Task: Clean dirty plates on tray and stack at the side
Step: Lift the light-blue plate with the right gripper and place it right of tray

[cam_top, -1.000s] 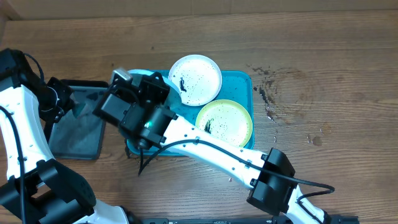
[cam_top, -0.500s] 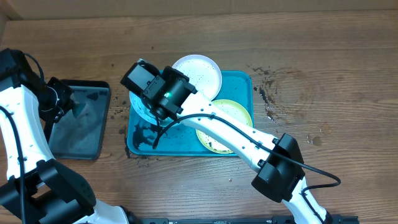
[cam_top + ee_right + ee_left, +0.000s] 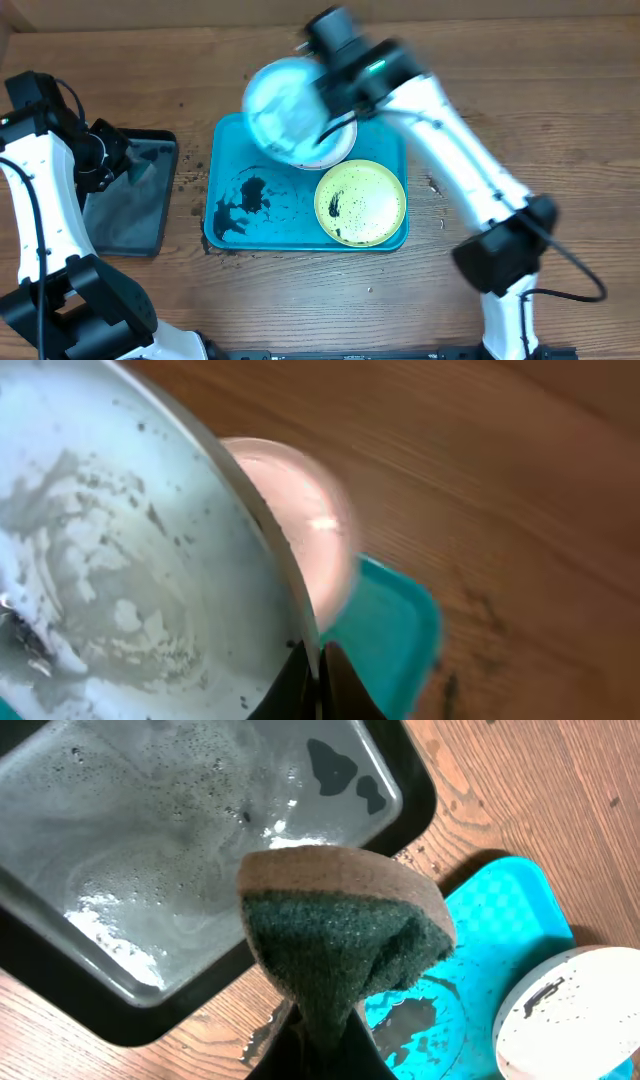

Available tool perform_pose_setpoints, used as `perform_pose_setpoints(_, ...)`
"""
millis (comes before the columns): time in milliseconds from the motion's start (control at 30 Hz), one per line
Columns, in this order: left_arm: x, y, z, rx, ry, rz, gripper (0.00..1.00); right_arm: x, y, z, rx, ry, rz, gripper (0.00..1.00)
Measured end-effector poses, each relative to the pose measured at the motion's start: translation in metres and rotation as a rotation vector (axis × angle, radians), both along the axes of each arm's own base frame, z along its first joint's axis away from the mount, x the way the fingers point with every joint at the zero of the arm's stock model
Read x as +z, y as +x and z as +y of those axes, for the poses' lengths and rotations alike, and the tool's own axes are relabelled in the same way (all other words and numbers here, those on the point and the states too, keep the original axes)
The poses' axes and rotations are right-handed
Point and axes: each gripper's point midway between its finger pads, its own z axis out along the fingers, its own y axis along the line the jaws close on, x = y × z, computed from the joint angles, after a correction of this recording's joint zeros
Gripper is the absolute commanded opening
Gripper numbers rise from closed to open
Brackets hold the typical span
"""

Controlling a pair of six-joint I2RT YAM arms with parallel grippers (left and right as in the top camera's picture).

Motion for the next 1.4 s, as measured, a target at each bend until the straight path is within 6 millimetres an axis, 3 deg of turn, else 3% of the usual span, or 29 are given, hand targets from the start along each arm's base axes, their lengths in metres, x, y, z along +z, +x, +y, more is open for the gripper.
perform_pose_setpoints(33,0.000,0.001,-0.001,-0.004,0.000,0.000,0.04,0.002,0.006,-0.032,-0.061,0.026,0.038,0.04)
perform_pose_setpoints(67,0.000,0.001,-0.002,-0.006,0.000,0.000,0.04,0.003,0.008,-0.047,-0.090,0.039,0.057,0.04)
perform_pose_setpoints(133,0.000,0.002,-0.006,-0.016,0.000,0.000,0.04,0.000,0.014,-0.107,-0.213,0.069,0.124,0.04)
perform_pose_setpoints(267,0.000,0.005,-0.013,-0.037,0.000,-0.001,0.04,-0.010,0.018,-0.182,-0.372,0.101,0.191,0.04)
perform_pose_setpoints(367,0.000,0.009,-0.019,-0.056,0.002,-0.005,0.04,-0.030,0.006,-0.236,-0.494,0.110,0.276,0.04)
perform_pose_setpoints(533,0.000,0.011,-0.026,-0.076,0.003,-0.007,0.04,-0.076,-0.011,-0.298,-0.656,0.130,0.373,0.04)
perform_pose_setpoints(633,0.000,0.012,-0.028,-0.082,0.003,-0.007,0.04,-0.107,-0.016,-0.323,-0.736,0.151,0.392,0.04)
perform_pose_setpoints(733,0.000,0.012,-0.028,-0.082,0.003,-0.006,0.04,-0.137,-0.023,-0.335,-0.782,0.175,0.411,0.04)
perform_pose_setpoints(867,0.000,0.012,-0.028,-0.082,0.003,-0.007,0.04,-0.163,-0.034,-0.331,-0.794,0.205,0.452,0.04)
perform_pose_setpoints(900,0.000,0.012,-0.028,-0.083,0.003,-0.007,0.04,-0.167,-0.036,-0.329,-0.793,0.211,0.459,0.07)
perform_pose_setpoints(967,0.000,0.012,-0.028,-0.083,0.004,-0.007,0.04,-0.171,-0.038,-0.325,-0.798,0.223,0.472,0.29)
perform_pose_setpoints(1000,0.000,0.012,-0.028,-0.083,0.003,-0.007,0.04,-0.171,-0.038,-0.324,-0.793,0.224,0.473,0.38)
perform_pose_setpoints(1200,0.000,0.012,-0.028,-0.083,0.004,-0.008,0.04,-0.170,-0.037,-0.318,-0.780,0.258,0.479,0.44)
perform_pose_setpoints(1300,0.001,0.013,-0.028,-0.082,0.005,-0.011,0.04,-0.163,-0.034,-0.303,-0.754,0.344,0.498,0.45)
perform_pose_setpoints(1400,0.001,0.015,-0.027,-0.083,0.008,-0.018,0.04,-0.141,-0.012,-0.279,-0.680,0.506,0.461,0.43)
